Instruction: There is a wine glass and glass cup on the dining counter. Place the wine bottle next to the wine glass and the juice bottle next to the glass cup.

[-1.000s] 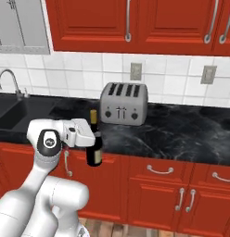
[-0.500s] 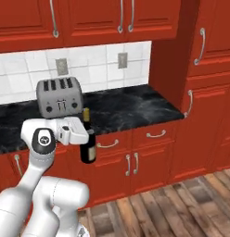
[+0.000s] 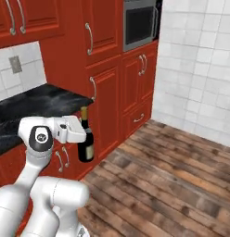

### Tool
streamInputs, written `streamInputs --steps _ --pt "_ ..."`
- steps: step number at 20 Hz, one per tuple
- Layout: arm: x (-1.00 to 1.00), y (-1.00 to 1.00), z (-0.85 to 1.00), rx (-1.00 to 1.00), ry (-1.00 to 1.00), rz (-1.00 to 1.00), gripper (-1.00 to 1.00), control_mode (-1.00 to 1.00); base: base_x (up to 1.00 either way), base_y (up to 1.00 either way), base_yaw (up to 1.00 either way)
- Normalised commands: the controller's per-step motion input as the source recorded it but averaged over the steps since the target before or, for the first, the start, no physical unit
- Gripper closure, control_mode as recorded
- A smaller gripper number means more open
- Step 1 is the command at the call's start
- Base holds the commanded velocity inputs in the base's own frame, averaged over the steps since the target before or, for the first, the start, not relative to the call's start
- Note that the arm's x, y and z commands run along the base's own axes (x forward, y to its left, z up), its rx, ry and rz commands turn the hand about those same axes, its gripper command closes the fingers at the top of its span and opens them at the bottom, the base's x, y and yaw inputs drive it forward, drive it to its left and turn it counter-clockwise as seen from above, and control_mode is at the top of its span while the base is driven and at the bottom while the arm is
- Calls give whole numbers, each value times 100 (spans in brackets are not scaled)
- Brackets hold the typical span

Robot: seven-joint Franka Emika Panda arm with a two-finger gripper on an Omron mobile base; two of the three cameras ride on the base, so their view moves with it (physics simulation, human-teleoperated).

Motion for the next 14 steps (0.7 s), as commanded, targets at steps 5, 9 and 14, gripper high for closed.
streamInputs --steps 5,9,14 --pt "0 0 0 0 0 0 100 100 0 8 -96" --pt "0 0 0 0 0 0 100 100 0 8 -96" --pt "0 0 0 0 0 0 100 100 0 8 -96"
